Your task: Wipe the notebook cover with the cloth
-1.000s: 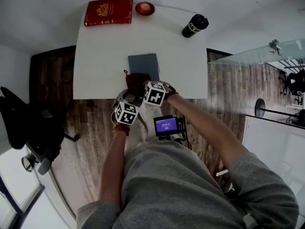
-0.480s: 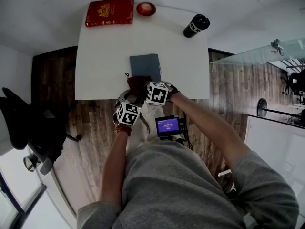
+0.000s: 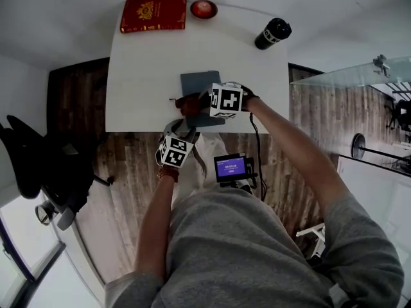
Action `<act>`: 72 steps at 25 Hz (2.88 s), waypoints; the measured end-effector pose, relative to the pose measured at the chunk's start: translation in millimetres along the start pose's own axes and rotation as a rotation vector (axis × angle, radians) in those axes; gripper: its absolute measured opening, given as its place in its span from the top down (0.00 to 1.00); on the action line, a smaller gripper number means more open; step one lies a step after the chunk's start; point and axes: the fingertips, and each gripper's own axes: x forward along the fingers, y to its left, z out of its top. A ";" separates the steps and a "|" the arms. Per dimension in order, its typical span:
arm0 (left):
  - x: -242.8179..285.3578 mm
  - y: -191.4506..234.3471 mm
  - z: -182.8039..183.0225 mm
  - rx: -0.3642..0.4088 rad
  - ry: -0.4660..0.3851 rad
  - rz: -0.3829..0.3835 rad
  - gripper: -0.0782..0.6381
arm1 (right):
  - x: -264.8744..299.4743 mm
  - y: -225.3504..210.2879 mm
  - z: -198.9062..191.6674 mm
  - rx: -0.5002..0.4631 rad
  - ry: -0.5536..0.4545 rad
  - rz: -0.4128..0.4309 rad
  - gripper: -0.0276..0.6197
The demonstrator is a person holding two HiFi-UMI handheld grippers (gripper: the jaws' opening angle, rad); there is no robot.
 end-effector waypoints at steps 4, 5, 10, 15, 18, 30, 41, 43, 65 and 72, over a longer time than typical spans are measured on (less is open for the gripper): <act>-0.2 -1.2 -1.1 0.000 0.005 0.000 0.60 | -30.3 -55.3 8.4 0.026 -0.037 -0.096 0.87; -0.5 -1.2 -1.0 -0.002 0.004 -0.001 0.60 | -36.9 -68.7 9.9 0.029 -0.039 -0.123 0.87; -0.2 -0.6 -0.8 0.000 0.009 0.006 0.60 | -77.0 -139.3 19.3 0.015 -0.052 -0.346 0.87; 0.6 -1.2 -0.8 0.003 0.014 0.011 0.60 | -105.2 -184.2 23.1 -0.021 -0.074 -0.595 0.87; -0.4 -1.8 -0.9 0.005 0.014 0.014 0.60 | -74.2 -173.8 1.8 -0.041 -0.009 -0.584 0.87; -0.1 -1.5 -2.0 0.020 0.033 0.034 0.60 | 9.2 -114.6 -38.8 -0.033 0.082 -0.455 0.87; 1.9 -1.2 -1.6 0.026 0.040 0.048 0.60 | 11.8 -105.2 -40.8 0.073 0.077 -0.434 0.87; 2.0 -0.4 -2.2 0.029 0.038 0.052 0.60 | 13.6 -101.5 -40.9 0.080 0.077 -0.435 0.87; 3.9 0.7 -3.0 0.040 0.028 0.062 0.61 | 24.0 -61.2 -44.4 0.151 0.034 -0.445 0.87; 3.9 -0.2 -2.7 0.040 0.025 0.058 0.61 | 26.7 -44.6 -46.4 0.148 0.032 -0.432 0.87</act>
